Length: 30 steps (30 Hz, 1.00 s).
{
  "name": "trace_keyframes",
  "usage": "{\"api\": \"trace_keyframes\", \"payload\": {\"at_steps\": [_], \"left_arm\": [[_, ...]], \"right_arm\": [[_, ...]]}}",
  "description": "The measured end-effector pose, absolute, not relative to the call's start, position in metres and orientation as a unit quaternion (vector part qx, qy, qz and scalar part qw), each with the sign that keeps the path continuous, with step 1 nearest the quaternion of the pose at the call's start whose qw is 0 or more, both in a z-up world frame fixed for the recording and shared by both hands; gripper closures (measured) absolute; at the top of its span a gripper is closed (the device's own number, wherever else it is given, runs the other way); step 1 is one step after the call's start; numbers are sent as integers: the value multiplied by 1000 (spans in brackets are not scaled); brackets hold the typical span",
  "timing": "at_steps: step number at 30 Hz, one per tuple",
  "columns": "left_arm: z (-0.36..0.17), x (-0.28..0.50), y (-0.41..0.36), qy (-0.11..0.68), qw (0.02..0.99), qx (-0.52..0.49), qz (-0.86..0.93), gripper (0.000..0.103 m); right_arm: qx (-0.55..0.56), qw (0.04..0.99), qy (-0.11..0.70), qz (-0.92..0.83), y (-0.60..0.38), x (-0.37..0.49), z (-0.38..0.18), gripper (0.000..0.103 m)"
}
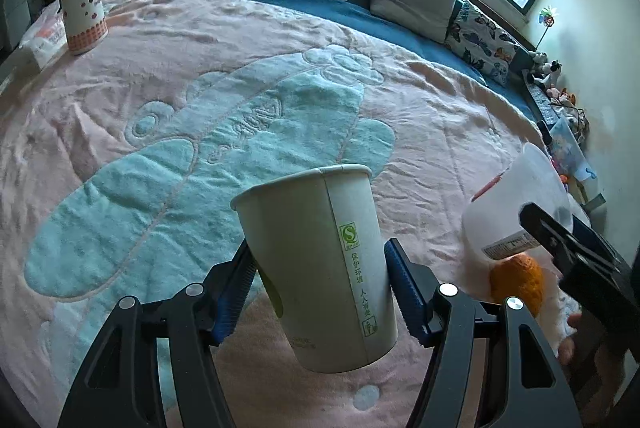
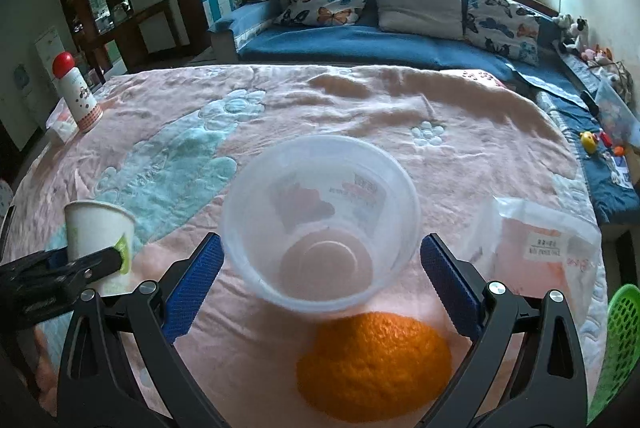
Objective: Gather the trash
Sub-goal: 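Grasp the clear plastic cup by its rim with the right tool, then carry the clear cup over the basket and open the right tool while the left tool carries the paper cup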
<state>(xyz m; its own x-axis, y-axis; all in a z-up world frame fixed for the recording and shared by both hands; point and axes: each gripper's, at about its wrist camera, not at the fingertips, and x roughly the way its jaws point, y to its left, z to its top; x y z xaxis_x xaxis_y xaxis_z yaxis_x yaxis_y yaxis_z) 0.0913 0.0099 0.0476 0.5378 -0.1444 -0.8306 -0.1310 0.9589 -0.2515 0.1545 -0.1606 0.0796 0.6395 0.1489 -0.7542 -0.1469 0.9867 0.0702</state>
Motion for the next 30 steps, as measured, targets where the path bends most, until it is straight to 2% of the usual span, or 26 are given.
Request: {"api": "trace_keyframes", "payload": {"at_steps": [3, 6, 21, 30], "left_arm": [[52, 87, 7, 477, 868, -139, -4, 40], [59, 79, 3, 471, 873, -127, -1, 40], [85, 44, -23, 446, 887, -113, -25, 40], [101, 21, -73, 435, 893, -89, -76, 40]], "right_arm": [[9, 904, 419, 85, -162, 161, 76, 7], [16, 902, 421, 93, -163, 164, 74, 19], [41, 916, 378, 127, -185, 101, 119, 19], [53, 923, 363, 116, -234, 35, 135, 19]]}}
